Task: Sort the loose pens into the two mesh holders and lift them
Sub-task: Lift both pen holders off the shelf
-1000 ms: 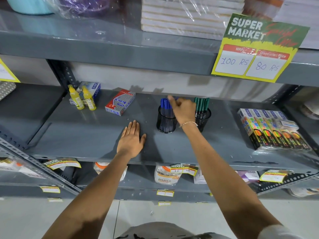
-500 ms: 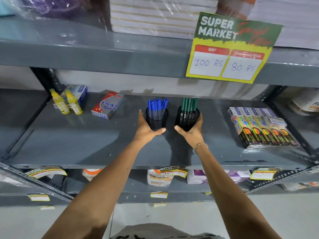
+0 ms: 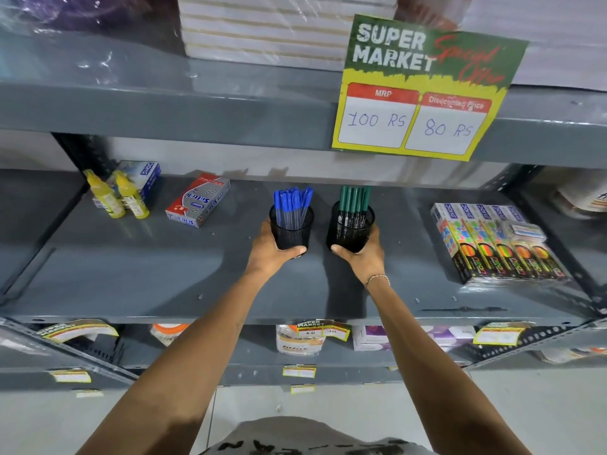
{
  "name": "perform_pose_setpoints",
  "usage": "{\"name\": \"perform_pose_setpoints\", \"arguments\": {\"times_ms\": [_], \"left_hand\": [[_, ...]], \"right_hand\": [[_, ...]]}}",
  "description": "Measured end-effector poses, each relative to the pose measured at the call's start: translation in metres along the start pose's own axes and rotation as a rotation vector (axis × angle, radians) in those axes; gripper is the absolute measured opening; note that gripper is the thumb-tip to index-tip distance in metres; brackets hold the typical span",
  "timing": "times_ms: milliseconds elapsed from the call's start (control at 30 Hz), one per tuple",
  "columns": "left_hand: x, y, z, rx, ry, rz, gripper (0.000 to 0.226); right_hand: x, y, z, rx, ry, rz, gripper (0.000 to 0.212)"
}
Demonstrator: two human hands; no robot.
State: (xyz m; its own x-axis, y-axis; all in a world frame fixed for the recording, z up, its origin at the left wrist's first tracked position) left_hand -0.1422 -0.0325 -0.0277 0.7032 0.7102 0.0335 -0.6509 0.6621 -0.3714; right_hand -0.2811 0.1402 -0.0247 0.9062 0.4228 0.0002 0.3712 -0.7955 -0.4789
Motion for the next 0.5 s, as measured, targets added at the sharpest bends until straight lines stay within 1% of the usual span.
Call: {"name": "perform_pose_setpoints", "arguments": {"times_ms": [167,400,500], "left_hand": [[0.006,-0.003,0.001,-0.018,-0.006,-0.009,0.082],[0.044,-0.009,-0.004,-0.006,0.010,-0.036,0.071],[0.062,-0.010,-0.005,0.013,0.015,-0.053,0.079]], "right_hand": [[0.008,-0.003,-0.001,0.024,0.000,-0.002,0.091],[0.041,-0.016,0.006,0.062,-0.017,0.014,0.089],[0.058,-0.020,0.010,0.047,-0.008,0.009,0.090]]}}
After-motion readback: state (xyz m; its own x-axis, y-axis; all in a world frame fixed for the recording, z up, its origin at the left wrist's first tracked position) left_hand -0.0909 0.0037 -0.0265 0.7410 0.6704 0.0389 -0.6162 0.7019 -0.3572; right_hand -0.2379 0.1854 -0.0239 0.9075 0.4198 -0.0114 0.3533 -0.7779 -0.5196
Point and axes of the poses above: each hand's wrist, its own x-axis away from the middle knuckle, its own y-axis out of the palm, z = x × y, the point moved 2 cm from there along -x, towards the middle knuckle, and after that the axes turned 3 degrees about x, right-handed, at the moved point
